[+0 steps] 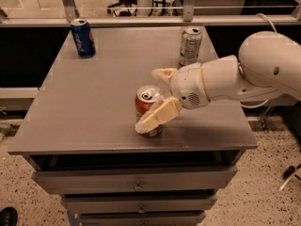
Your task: Knock coke can over
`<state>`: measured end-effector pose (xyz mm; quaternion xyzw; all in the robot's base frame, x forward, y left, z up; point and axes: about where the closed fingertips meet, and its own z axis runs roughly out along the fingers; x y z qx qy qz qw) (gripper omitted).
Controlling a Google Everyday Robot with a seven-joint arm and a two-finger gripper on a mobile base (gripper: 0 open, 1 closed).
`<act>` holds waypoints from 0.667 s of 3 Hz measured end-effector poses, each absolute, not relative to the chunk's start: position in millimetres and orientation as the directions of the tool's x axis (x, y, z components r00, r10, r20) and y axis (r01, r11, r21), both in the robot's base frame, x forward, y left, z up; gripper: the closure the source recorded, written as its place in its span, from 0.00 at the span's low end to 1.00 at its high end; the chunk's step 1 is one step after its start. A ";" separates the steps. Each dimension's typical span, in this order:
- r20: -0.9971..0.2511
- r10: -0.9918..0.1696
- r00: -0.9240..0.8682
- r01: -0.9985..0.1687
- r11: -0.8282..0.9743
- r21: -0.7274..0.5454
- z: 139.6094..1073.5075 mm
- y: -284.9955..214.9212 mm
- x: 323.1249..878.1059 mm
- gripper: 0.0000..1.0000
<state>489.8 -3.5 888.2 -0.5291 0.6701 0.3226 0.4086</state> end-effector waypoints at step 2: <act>-0.925 -0.376 -0.050 -0.983 0.185 -0.022 904.6 50.3 511.8 0.00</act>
Offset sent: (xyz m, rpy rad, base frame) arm 0.0442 0.0964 0.0295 0.1018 -0.0390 0.0775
